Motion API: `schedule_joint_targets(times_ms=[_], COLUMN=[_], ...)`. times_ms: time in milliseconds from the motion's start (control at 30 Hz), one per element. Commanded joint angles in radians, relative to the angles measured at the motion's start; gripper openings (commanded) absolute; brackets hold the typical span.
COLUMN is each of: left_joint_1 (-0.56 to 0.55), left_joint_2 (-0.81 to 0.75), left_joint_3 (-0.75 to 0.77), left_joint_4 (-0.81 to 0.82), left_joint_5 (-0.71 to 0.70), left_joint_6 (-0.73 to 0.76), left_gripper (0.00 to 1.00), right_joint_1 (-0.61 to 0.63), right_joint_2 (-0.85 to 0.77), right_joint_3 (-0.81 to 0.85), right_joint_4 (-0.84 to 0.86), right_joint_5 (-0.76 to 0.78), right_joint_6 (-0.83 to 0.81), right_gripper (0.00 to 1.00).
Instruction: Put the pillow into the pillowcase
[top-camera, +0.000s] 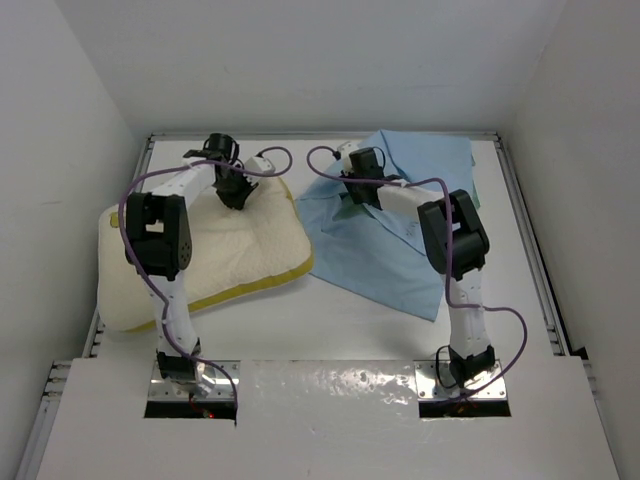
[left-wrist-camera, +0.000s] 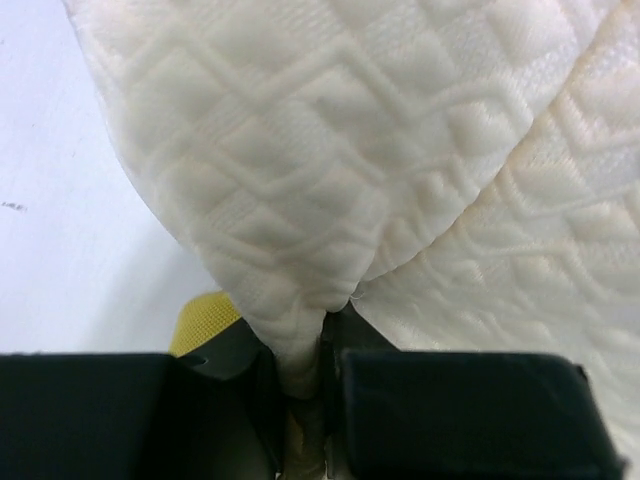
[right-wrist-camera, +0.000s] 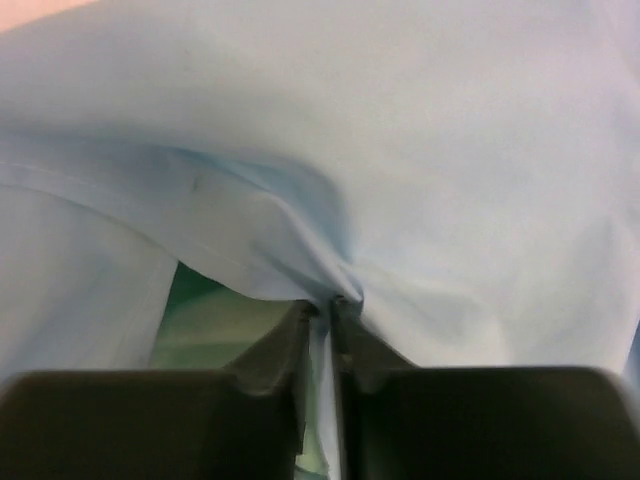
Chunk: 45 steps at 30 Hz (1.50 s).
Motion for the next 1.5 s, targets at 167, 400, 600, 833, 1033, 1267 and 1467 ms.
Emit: schedule_joint_targets(times_ms=[167,400,600,833,1033,1267,1467], left_joint_1=[-0.022,-0.311,-0.425,-0.460,-0.471,-0.348,-0.314], left_joint_2=[-0.230,-0.401,-0.409,-0.282,-0.154,0.096,0.084], left_joint_3=[0.058,-0.144,-0.134,-0.083,-0.039,0.334,0.330], left_joint_4=[-0.250,-0.277,-0.117,0.192,0.289,0.127,0.199], left_joint_5=[0.011,0.008,0.147,-0.015,-0.162,-0.201,-0.218], left_joint_6=[0.036,-0.099,-0.295,-0.501,-0.556,-0.837,-0.949], left_gripper=[0.00,0.00,0.00,0.00,0.00,0.00,0.00], right_joint_1=[-0.003,-0.003,-0.005,-0.002,0.006,0.053,0.096], right_joint_2=[-0.049,-0.125,-0.247,-0.390,-0.499,-0.655,-0.704], right_joint_3=[-0.036,-0.074,-0.105,-0.217,-0.310,-0.459,-0.548], right_joint_4=[0.190,0.238,0.233,0.232,0.209,0.166,0.161], right_joint_5=[0.079,0.033,-0.082,-0.197,-0.267,-0.275,-0.301], right_joint_6=[0.092,0.162,0.256,0.346,0.374,0.392,0.440], right_gripper=[0.00,0.00,0.00,0.00,0.00,0.00,0.00])
